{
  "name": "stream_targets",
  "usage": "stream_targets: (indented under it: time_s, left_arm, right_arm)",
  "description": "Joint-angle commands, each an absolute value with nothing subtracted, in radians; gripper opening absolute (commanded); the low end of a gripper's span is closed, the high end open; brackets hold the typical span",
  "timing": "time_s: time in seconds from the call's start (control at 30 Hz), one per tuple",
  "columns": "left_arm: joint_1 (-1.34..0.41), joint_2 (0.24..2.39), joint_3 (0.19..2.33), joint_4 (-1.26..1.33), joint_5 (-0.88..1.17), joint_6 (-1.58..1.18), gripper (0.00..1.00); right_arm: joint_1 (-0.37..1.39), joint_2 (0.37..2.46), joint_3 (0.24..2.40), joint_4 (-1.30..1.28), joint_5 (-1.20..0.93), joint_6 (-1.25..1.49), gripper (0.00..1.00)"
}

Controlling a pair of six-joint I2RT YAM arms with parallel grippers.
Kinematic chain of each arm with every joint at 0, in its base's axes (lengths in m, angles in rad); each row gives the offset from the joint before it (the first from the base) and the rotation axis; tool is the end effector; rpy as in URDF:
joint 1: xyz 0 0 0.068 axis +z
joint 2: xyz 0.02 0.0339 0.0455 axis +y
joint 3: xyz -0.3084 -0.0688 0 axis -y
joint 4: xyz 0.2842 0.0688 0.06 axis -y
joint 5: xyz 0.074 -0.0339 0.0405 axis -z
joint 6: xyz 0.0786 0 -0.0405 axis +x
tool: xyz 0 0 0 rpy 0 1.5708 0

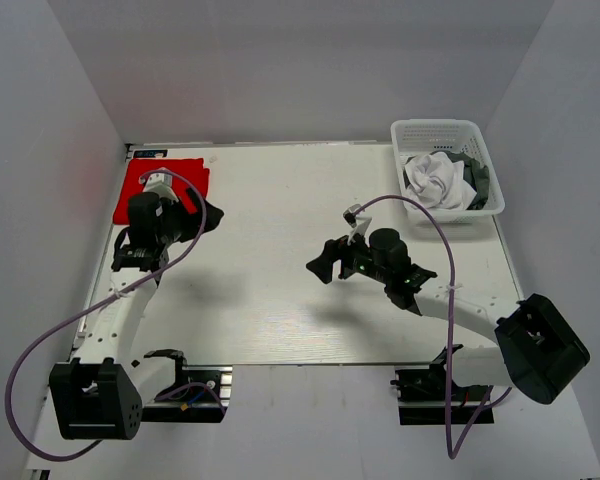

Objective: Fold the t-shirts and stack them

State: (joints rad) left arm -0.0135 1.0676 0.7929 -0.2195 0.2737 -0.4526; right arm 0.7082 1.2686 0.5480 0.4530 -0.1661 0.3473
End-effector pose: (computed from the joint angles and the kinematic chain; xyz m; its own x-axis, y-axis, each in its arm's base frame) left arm 0.2926 -0.0252 0.2933 -0.5363 -0.4138 -0.7356 0.0183 0.8657 -0.5003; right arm 0.2403 0.2229 0.2254 -0.4484 0.0579 -0.8919 -0.6487 0.6654 0.3694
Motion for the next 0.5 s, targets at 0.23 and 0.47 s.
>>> stream_targets:
  time_s: [0.23, 0.47]
  left_arm:
    - [-0.017, 1.002, 0.759, -0.209, 0.238, -0.460, 1.00]
    - [-0.017, 0.983, 0.759, -0.218, 0.230, -0.460, 1.00]
  right_arm:
    - [0.709, 1.298, 0.601, 0.506, -0.184, 0.339, 0.90]
    - [0.667, 1.305, 0.719, 0.352, 0.105, 0.309, 0.90]
